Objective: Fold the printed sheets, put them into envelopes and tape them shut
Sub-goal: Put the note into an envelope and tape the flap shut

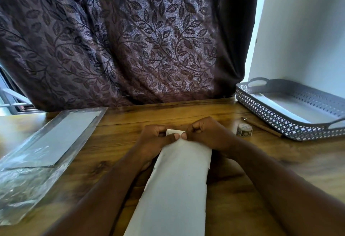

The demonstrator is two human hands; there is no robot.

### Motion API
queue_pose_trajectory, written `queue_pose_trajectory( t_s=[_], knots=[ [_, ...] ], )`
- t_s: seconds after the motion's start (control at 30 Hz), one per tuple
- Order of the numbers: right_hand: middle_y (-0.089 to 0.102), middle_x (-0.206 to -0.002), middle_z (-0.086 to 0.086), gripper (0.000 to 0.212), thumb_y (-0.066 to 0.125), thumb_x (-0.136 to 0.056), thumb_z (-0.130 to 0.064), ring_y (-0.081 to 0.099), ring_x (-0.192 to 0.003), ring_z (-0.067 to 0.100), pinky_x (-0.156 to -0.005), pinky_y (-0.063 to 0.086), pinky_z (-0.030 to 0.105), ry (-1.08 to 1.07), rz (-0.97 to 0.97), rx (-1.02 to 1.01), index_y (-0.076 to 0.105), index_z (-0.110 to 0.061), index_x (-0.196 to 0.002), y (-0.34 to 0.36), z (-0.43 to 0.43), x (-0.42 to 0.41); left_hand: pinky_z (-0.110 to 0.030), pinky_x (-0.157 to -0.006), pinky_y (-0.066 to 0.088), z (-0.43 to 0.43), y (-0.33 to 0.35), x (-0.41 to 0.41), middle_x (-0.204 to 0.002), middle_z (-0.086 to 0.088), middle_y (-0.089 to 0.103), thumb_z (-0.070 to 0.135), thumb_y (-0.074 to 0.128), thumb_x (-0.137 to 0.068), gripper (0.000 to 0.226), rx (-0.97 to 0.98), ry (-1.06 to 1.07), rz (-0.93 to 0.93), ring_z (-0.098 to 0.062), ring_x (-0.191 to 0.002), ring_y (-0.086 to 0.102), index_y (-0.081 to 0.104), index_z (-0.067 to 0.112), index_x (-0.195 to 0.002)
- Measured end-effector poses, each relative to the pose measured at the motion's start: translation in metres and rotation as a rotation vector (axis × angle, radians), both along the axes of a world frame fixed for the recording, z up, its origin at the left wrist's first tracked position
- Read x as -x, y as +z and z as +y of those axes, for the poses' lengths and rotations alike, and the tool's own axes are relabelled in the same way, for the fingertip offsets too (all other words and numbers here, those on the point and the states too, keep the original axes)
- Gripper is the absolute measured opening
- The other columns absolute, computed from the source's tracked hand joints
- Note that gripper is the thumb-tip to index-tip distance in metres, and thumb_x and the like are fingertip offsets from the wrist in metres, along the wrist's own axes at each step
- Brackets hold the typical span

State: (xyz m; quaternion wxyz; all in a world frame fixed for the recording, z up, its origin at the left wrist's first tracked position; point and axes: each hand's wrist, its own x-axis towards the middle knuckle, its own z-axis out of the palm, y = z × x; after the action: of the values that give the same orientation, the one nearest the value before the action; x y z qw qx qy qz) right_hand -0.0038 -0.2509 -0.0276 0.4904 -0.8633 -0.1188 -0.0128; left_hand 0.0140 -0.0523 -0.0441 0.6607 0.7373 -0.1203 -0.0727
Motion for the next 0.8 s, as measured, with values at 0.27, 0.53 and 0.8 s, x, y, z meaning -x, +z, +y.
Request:
queue_pose_trajectory(
  t_s=[0.27, 0.53, 0.8],
  knots=[
    [0.076, -0.099, 0.017, 0.023, 0.071, -0.088, -0.005, 0.074, -0.084, 0.022, -0.07, 0.06, 0.031, 0.003, 0.374, -0.385, 0.072, 0.01, -0.105, 0.002, -0.013, 0.001, -0.037, -0.076, 0.061, 0.005, 0.005, -0.002, -0.089, -0.007, 0.079, 0.012, 0.079, -0.082, 0.014, 0.001, 0.1, -0.016, -0.024, -0.081, 0.075, 0.077, 0.009, -0.096],
    [0.076, -0.097, 0.017, 0.013, 0.071, -0.085, 0.003, 0.074, -0.085, 0.023, -0.068, 0.061, 0.03, -0.024, 0.488, -0.462, 0.073, 0.006, -0.097, 0.003, -0.015, -0.002, -0.041, -0.077, 0.061, 0.005, 0.006, -0.002, -0.089, -0.011, 0.078, 0.009, 0.079, -0.081, 0.014, 0.009, 0.11, 0.008, -0.031, -0.082, 0.074, 0.077, 0.007, -0.095],
    [0.072, -0.114, 0.021, 0.026, 0.05, -0.094, 0.014, 0.072, -0.098, 0.028, -0.078, 0.063, 0.034, 0.005, 0.545, -0.494, 0.068, 0.006, -0.111, 0.007, -0.017, 0.0, -0.05, -0.084, 0.06, 0.007, 0.01, -0.002, -0.089, -0.012, 0.078, 0.004, 0.074, -0.086, 0.01, 0.003, 0.125, 0.07, -0.033, -0.083, 0.075, 0.076, 0.005, -0.096]
  ],
)
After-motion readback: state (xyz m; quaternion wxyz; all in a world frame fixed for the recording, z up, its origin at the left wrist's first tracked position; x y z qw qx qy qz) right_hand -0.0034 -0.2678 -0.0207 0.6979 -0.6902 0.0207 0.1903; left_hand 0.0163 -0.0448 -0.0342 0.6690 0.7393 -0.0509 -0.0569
